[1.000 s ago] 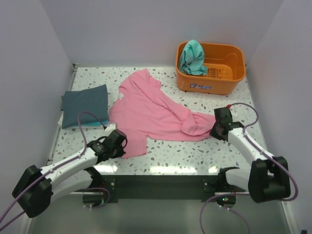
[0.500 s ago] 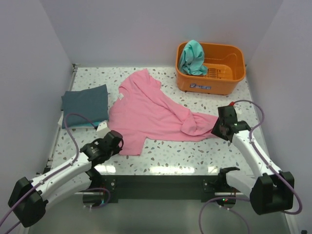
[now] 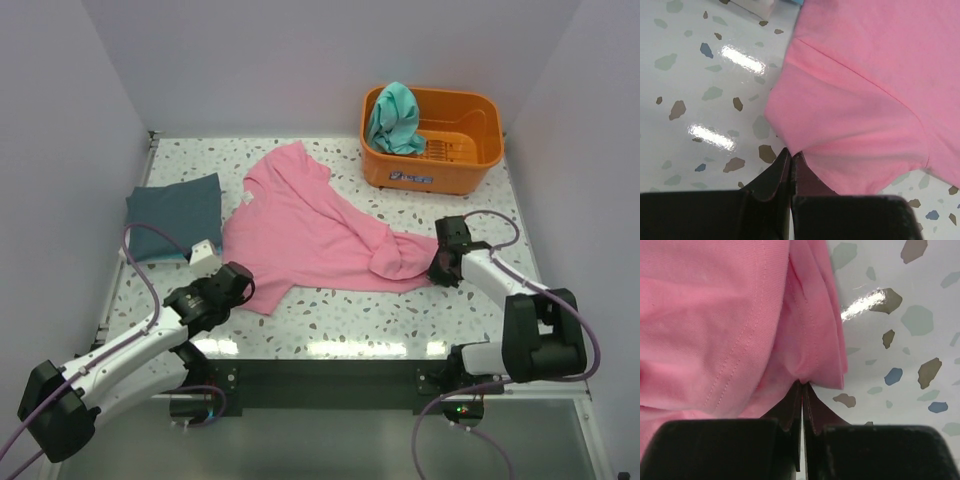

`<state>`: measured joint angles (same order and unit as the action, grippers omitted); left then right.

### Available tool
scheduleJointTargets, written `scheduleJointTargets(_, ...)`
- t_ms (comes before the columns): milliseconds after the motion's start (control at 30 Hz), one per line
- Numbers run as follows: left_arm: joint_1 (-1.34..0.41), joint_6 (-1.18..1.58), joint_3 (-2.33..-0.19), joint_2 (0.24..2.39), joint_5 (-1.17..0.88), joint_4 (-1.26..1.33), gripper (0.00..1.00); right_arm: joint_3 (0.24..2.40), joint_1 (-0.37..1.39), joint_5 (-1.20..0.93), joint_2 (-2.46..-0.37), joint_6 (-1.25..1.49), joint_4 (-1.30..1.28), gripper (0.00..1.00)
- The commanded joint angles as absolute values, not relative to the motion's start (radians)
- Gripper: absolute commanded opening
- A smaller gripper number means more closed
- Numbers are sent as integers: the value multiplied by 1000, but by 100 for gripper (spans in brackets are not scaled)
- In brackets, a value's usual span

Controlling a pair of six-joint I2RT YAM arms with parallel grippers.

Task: Fold and stack the t-shirts
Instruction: Flatten the tshirt out

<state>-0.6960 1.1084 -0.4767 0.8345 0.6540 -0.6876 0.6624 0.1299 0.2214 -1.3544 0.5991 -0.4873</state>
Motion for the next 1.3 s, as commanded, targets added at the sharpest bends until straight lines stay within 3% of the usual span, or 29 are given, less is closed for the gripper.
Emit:
scheduleJointTargets(0,-695,1129,-514,819,733,-727,0,689,124,198,-1290,594,-495,0)
scheduleJointTargets(300,-693,1134,-525,851,778,-727,0,819,124,347,-924,584,-902,0)
scheduleJointTargets(467,-692,1129,-525,841,785,-723,0,862,124,370,-994,558,-948,0)
scheduleJointTargets(633,-690,1127,-520,842,779,-719,0,933,121,335,-1216,487,-847,0)
scheduleJointTargets(700,-690,1127,-519,842,778,-719,0,986,118,308,-1343,474,-834,12)
scheduleJointTargets(733,-690,1126,-520,839,778,-721,0,1002,118,307,-1376,482,-836,35)
scheduleJointTargets(767,-690,1127,-520,841,776,-721,0,1014,118,304,-1403,482,-831,50)
scheduleJointTargets(800,-690,1127,-519,838,776,-722,0,1011,118,304,-1419,483,-813,59)
scheduleJointTargets(933,-690,1121,-515,836,769,-713,0,974,118,319,-1378,508,-801,70)
scheduleJointTargets(1267,-690,1098,-515,842,759,-701,0,746,104,368,-1069,624,-874,80)
